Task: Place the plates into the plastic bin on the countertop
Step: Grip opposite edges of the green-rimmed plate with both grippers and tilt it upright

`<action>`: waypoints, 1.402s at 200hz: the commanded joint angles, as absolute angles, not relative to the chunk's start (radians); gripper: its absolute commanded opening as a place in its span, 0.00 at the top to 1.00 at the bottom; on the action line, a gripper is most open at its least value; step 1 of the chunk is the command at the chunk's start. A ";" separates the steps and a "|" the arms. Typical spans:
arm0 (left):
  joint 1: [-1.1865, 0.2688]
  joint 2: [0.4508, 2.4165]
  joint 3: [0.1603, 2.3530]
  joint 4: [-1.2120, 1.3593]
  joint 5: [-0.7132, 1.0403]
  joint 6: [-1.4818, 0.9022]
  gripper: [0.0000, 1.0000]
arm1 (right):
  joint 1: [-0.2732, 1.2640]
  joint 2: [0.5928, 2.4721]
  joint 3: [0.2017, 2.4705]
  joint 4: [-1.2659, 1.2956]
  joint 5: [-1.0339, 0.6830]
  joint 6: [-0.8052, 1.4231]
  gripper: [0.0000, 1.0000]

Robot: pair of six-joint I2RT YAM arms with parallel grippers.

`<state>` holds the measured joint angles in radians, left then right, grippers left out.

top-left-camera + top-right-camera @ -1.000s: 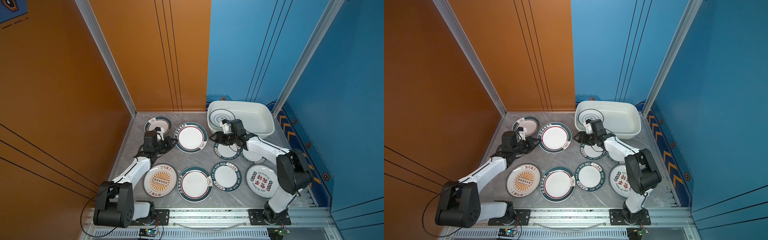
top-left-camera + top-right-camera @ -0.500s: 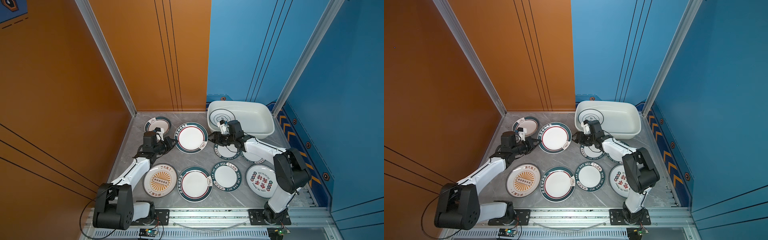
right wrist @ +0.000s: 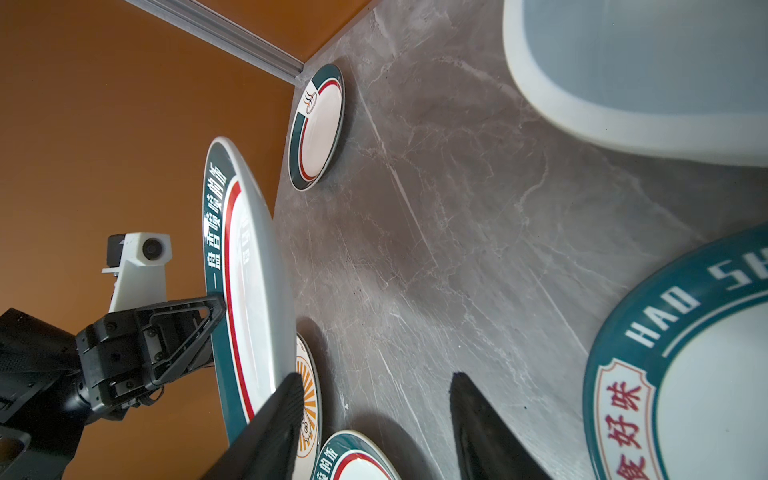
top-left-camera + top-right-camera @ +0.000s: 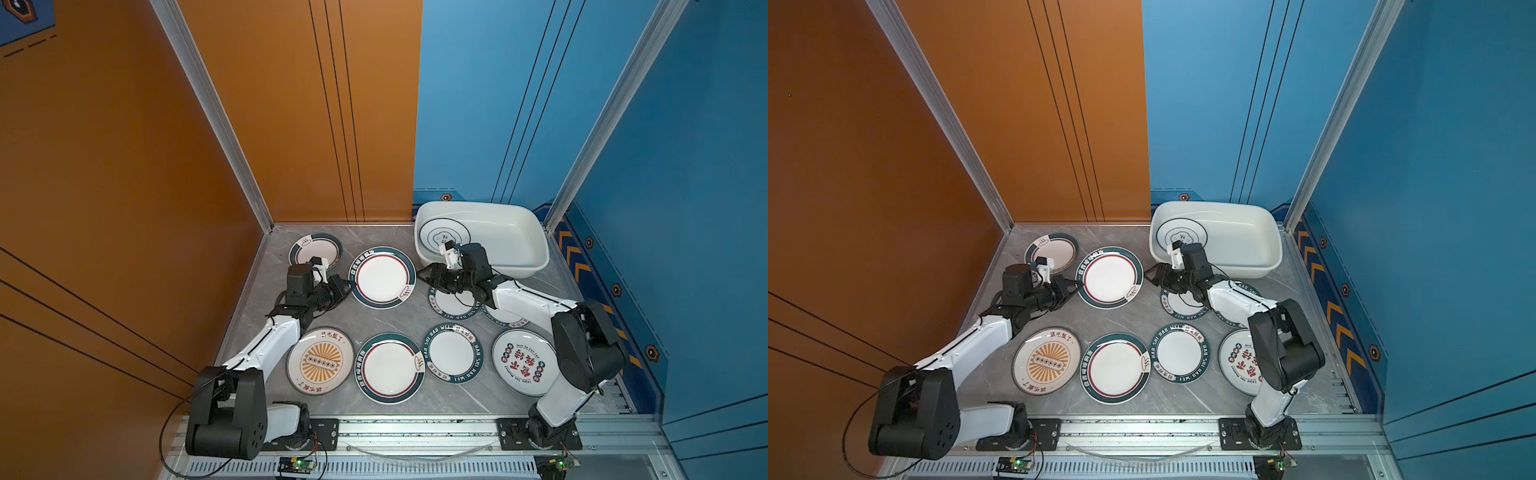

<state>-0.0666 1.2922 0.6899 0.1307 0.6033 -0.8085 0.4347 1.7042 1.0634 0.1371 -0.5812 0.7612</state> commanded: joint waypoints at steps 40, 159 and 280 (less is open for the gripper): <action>-0.072 1.283 0.682 0.138 0.623 -0.784 1.00 | 0.452 1.648 1.048 0.243 -0.597 0.815 0.41; -0.072 1.291 0.680 0.151 0.619 -0.790 1.00 | 0.459 1.628 1.049 0.239 -0.586 0.830 0.42; -0.080 1.295 0.704 0.160 0.627 -0.804 1.00 | 0.496 1.754 1.152 0.127 -0.665 0.754 0.43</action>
